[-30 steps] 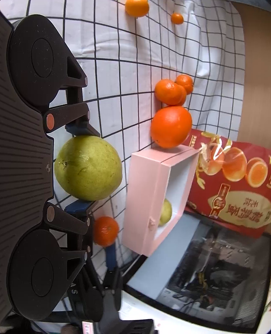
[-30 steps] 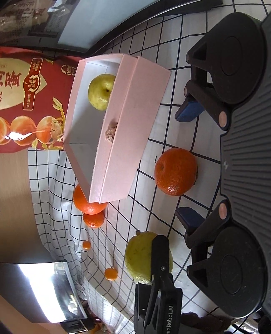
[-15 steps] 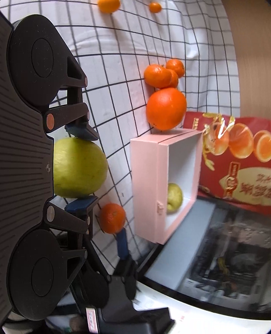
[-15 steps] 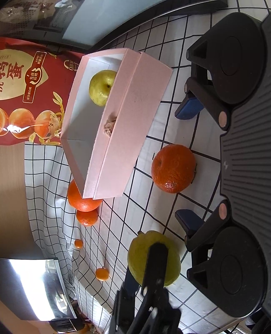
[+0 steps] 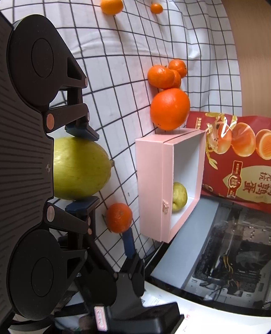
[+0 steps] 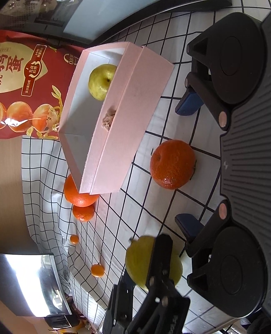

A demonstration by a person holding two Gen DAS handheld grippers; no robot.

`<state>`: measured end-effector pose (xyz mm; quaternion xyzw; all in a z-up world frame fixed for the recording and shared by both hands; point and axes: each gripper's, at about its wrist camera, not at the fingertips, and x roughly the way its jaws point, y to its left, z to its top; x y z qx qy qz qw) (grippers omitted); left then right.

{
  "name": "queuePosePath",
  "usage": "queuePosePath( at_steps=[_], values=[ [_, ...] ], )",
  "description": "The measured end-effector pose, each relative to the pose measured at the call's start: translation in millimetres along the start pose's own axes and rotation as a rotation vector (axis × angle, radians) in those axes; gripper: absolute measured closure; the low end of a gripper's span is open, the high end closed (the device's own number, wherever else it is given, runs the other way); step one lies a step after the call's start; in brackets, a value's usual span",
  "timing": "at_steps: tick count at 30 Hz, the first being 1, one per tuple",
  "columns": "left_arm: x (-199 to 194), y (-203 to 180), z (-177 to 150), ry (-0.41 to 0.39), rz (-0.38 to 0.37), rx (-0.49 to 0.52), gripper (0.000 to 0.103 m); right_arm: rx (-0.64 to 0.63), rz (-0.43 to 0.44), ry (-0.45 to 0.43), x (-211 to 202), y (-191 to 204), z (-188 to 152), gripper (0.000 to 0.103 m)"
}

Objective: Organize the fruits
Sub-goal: 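Lift the pear with the left tool while the right tool regrasps the mandarin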

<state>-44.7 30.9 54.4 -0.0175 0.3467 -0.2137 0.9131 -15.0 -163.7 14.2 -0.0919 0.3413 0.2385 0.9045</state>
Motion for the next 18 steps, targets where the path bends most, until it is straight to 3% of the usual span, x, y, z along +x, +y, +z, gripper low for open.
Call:
queuePosePath(
  at_steps=[12,18],
  values=[
    [-26,8,-17,-0.030,-0.026,-0.055,0.039,-0.013,0.019,0.015,1,-2,1,0.000],
    [-25,6,-16,-0.030,-0.012,-0.041,0.039,0.018,-0.013,-0.020,0,-5,4,0.020]
  ],
)
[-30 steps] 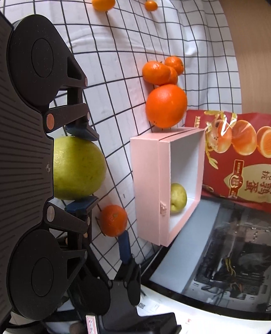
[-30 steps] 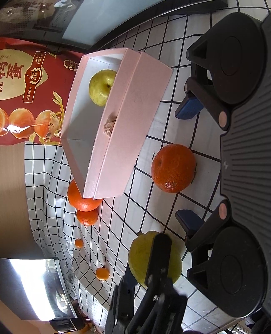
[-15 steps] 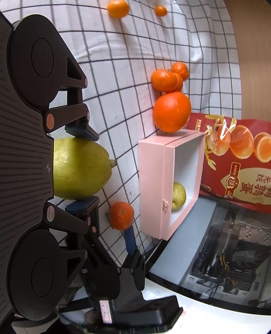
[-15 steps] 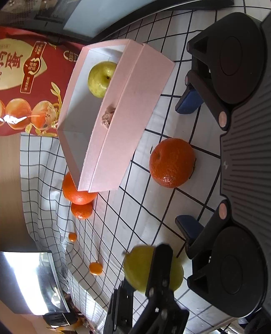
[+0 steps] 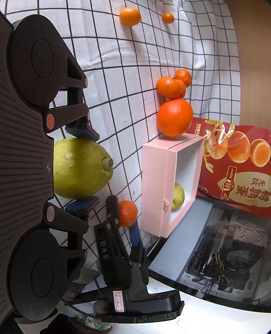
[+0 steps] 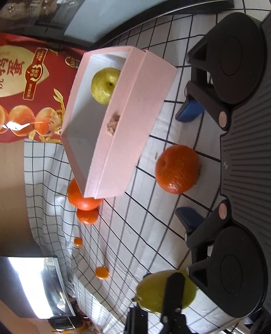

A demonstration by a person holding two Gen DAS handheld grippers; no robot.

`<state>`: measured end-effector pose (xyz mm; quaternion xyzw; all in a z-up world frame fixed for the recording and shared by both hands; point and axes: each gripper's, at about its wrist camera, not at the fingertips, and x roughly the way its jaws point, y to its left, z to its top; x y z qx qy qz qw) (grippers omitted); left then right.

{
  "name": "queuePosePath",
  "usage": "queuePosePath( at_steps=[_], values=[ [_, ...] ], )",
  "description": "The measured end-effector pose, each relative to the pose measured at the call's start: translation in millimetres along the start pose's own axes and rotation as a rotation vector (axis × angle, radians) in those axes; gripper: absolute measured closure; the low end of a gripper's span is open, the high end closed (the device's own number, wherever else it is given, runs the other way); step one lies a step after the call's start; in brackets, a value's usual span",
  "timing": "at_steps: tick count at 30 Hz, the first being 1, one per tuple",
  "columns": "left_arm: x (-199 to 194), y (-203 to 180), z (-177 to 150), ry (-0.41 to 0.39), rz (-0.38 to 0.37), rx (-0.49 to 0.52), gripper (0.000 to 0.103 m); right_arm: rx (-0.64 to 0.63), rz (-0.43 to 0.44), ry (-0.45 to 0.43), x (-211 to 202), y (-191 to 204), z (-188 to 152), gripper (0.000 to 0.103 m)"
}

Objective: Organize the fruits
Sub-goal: 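Lift the pear with the left tool while the right tool regrasps the mandarin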

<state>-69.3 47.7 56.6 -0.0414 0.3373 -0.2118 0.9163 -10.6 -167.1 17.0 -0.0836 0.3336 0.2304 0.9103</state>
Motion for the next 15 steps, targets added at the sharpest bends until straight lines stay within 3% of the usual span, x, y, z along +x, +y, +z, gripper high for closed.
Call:
queuePosePath(
  at_steps=[5,15],
  values=[
    [-1,1,-1,0.000,-0.004,0.000,0.039,-0.004,0.010,-0.013,1,2,6,0.059],
    [3,5,-6,0.020,-0.055,-0.053,0.037,-0.029,-0.015,-0.021,-23,6,-9,0.059]
  ],
)
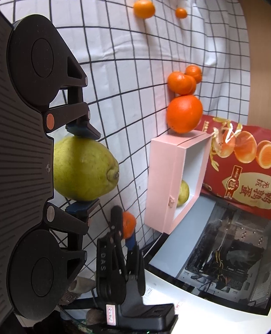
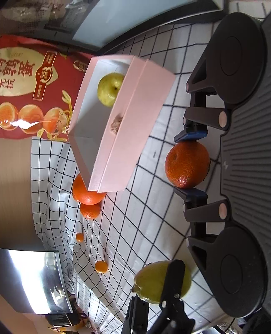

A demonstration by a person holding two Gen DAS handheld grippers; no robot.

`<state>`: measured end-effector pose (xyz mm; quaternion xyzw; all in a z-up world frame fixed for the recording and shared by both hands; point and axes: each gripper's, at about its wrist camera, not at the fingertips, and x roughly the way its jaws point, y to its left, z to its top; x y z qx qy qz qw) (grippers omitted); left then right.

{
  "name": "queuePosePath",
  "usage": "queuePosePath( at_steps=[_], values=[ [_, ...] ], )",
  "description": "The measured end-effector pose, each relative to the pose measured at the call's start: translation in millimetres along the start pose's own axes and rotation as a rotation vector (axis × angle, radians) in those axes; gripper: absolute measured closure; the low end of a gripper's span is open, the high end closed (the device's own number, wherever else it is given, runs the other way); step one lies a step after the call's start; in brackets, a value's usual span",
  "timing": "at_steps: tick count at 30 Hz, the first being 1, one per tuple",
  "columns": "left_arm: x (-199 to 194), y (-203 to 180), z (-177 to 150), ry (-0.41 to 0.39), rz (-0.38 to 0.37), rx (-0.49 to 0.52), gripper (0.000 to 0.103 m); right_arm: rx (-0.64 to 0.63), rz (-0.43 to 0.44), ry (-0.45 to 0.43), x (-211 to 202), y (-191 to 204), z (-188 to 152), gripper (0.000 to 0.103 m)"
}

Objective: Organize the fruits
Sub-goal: 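Lift the pear with the left tool while the right tool regrasps the mandarin, then lower the pear and mandarin into the pink box and open both tools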

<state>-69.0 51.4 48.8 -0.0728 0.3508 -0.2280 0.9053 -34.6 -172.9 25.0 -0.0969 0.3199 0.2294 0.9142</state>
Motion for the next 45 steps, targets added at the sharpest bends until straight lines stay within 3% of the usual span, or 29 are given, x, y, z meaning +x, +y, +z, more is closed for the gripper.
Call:
queuePosePath(
  at_steps=[6,10,13,18,22,26,28,31,34,36,40,45],
  values=[
    [0,3,2,0.000,0.000,-0.052,0.038,0.028,-0.028,0.000,-11,-12,-12,0.059],
    [3,-4,6,-0.021,0.029,-0.019,0.038,0.053,-0.040,0.000,-14,-22,-16,0.059],
    [6,-4,17,-0.053,0.007,-0.021,0.038,0.071,-0.057,-0.015,-17,-28,-14,0.059],
    [3,-10,75,-0.191,-0.012,-0.006,0.038,0.090,-0.078,-0.103,-32,-34,14,0.059],
    [15,-19,141,-0.282,-0.024,0.002,0.038,0.101,-0.094,-0.205,-51,-46,76,0.059],
    [64,-15,185,-0.206,0.002,-0.081,0.038,0.135,-0.176,-0.231,-46,-67,145,0.059],
    [92,-15,188,-0.156,0.032,-0.089,0.038,0.181,-0.243,-0.230,-36,-83,172,0.059],
    [129,-15,182,-0.067,0.017,-0.082,0.038,0.221,-0.274,-0.199,-17,-102,194,0.059],
    [151,-15,175,0.000,0.039,-0.063,0.038,0.242,-0.273,-0.144,4,-110,199,0.059],
    [155,-25,172,-0.007,0.112,0.033,0.038,0.264,-0.257,-0.109,17,-113,197,0.059],
    [163,-32,171,0.025,0.170,0.108,0.038,0.299,-0.236,-0.060,35,-113,188,0.059],
    [164,-33,170,0.022,0.183,0.127,0.037,0.254,-0.263,0.001,54,-103,185,0.059]
  ],
)
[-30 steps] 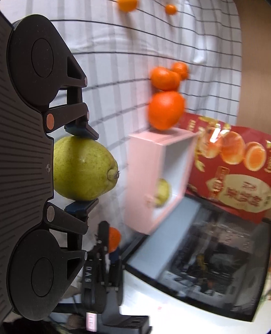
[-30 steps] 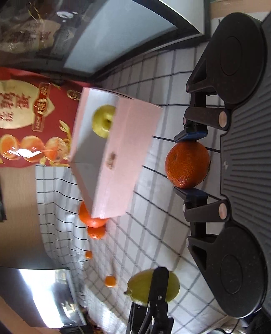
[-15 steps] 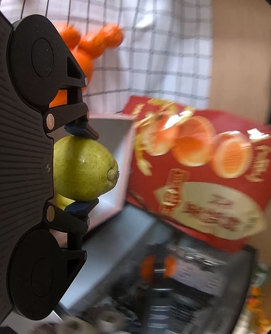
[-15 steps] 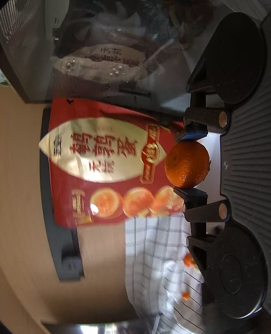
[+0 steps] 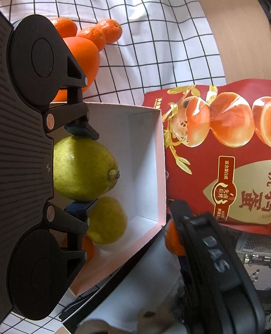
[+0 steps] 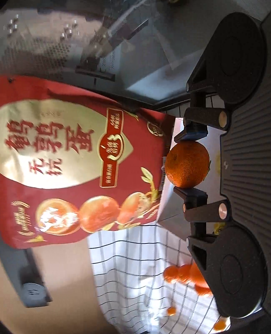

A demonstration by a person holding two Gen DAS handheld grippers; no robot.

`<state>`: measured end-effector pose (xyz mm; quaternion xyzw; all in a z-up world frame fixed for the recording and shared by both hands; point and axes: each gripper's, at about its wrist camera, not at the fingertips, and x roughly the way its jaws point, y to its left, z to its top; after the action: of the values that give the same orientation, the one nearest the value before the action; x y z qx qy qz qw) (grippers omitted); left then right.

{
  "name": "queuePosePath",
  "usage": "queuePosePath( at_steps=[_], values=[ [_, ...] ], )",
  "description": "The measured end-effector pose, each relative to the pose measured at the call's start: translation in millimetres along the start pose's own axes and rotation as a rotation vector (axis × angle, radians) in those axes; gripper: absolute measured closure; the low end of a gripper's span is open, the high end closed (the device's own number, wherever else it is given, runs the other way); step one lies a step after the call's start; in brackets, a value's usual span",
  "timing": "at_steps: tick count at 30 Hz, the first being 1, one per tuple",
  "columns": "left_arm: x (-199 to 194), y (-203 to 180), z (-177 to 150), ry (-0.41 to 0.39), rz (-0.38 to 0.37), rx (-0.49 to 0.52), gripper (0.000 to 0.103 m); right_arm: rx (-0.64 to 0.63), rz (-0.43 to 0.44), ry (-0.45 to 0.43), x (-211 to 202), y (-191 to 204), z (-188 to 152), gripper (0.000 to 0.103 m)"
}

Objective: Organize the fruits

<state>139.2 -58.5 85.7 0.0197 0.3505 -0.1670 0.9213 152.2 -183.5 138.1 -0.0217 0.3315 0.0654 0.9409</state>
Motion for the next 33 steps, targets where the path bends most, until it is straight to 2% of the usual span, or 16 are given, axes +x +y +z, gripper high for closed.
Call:
queuePosePath(
  at_steps=[4,7,11,13,15,17,19,22,28,30,33],
  values=[
    [-3,0,-1,-0.021,-0.018,0.016,0.038,0.027,0.019,0.059,17,-4,-4,0.059],
    [-4,2,-1,-0.031,-0.075,-0.005,0.041,0.049,0.034,0.114,35,-7,-7,0.059],
    [-17,7,-4,-0.063,-0.126,-0.032,0.042,0.060,0.007,0.157,59,-9,-12,0.059],
    [-32,13,-6,-0.096,-0.154,-0.063,0.042,0.062,-0.004,0.162,69,-9,-15,0.058],
    [-54,27,-13,-0.149,-0.168,-0.100,0.042,0.073,0.042,0.168,74,-11,-17,0.058],
    [-75,46,-23,-0.210,-0.162,-0.150,0.042,0.083,0.064,0.152,69,-12,-18,0.052],
    [-93,68,-40,-0.255,-0.135,-0.208,0.042,0.064,0.069,0.117,55,-9,-19,0.050],
    [-120,104,-70,-0.291,-0.054,-0.256,0.042,0.004,0.112,0.077,21,0,-34,0.050],
    [-170,160,-131,-0.321,0.180,-0.335,0.042,-0.168,0.231,-0.038,-66,24,-115,0.050],
    [-177,177,-145,-0.312,0.211,-0.379,0.042,-0.190,0.280,-0.011,-77,27,-138,0.049],
    [-184,193,-162,-0.315,0.230,-0.434,0.042,-0.175,0.267,0.053,-69,23,-157,0.049]
  ],
)
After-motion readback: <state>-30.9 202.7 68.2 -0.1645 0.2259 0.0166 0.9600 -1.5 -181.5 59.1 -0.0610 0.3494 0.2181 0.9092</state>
